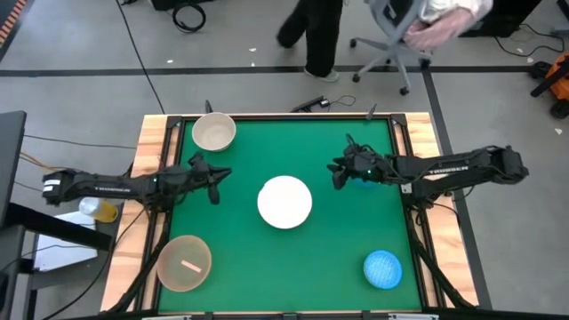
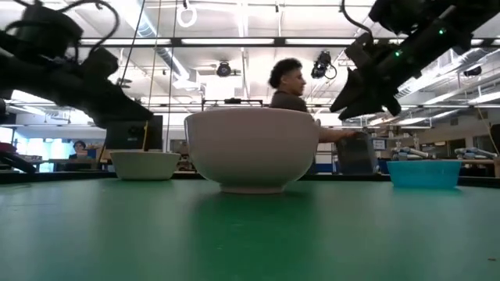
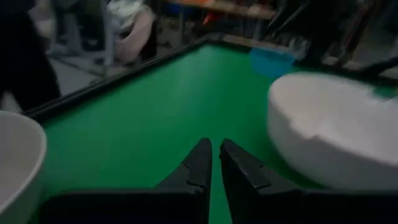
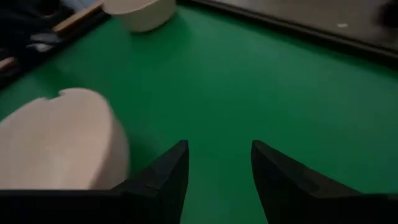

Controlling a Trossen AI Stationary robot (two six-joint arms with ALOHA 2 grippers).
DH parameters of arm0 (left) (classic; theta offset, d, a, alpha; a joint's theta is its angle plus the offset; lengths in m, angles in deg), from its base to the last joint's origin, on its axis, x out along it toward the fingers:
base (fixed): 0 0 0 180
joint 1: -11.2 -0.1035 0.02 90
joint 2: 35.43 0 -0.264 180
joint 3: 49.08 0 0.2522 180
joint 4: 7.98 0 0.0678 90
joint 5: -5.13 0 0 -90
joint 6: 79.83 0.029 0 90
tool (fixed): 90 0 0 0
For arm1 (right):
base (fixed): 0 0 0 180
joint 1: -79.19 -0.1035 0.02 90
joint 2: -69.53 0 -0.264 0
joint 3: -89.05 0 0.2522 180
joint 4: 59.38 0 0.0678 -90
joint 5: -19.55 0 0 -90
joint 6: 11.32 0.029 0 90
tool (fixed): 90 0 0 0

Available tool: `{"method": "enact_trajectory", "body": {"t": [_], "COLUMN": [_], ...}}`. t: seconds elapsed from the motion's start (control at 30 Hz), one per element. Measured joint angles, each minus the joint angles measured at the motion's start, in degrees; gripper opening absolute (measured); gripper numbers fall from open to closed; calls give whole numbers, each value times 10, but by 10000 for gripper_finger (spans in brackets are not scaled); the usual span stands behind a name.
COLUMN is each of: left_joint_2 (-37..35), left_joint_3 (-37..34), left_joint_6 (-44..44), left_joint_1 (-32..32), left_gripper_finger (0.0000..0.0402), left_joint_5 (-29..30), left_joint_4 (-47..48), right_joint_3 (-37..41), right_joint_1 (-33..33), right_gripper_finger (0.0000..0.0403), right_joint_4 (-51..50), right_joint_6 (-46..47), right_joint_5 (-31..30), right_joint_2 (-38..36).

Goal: Nest bowls inside each other
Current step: Stack the orange bowl on the white bowl

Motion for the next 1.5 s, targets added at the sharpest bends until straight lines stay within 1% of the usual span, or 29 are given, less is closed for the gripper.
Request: {"method": "enact_trajectory", "body": {"t": [0.1,0.17,0.23,0.37,0.43,0.5,0.53,0.57,0.63,0.7,0.77,0.83,0.87,0.9,0.97,1.07,1.2,1.33,1.5], "left_joint_2": [55,94,135,208,236,257,261,263,263,263,267,274,274,273,273,280,306,328,343], "left_joint_3": [23,36,50,74,88,110,126,147,204,274,343,398,418,431,438,423,398,397,397], "left_joint_6": [5,8,15,2,-17,-53,-67,-75,-82,-103,-148,-207,-238,-268,-318,-384,-428,-472,-480], "left_joint_1": [-29,-39,-41,-25,-6,13,23,35,66,100,137,179,204,228,280,358,447,496,517], "left_gripper_finger": [39,42,55,109,139,160,165,167,165,157,150,145,144,144,144,144,144,150,159], "left_joint_5": [-30,-52,-72,-91,-112,-135,-152,-174,-208,-215,-214,-213,-213,-213,-208,-205,-203,-177,-163], "left_joint_4": [-17,-30,-44,-57,-55,-39,-13,34,169,344,508,625,667,691,692,682,692,715,719], "right_joint_3": [-14,-24,-30,-33,-33,-33,-33,-33,-33,-33,-33,-33,-33,-33,-33,-33,-33,-33,-33], "right_joint_1": [-20,-39,-60,-95,-109,-119,-123,-125,-127,-126,-126,-127,-127,-128,-131,-138,-141,-141,-141], "right_gripper_finger": [179,179,179,179,179,179,179,179,179,179,179,178,179,179,178,178,179,178,178], "right_joint_4": [0,0,0,1,8,18,24,25,26,23,20,12,9,8,5,4,4,4,4], "right_joint_6": [7,11,11,10,10,5,2,1,1,0,0,0,0,0,0,-4,-11,-11,-13], "right_joint_5": [29,31,23,-13,-34,-47,-49,-50,-42,-24,-7,1,2,0,-16,-39,-42,-41,-41], "right_joint_2": [8,13,13,7,8,12,13,13,12,12,12,12,12,12,12,12,12,12,12]}}
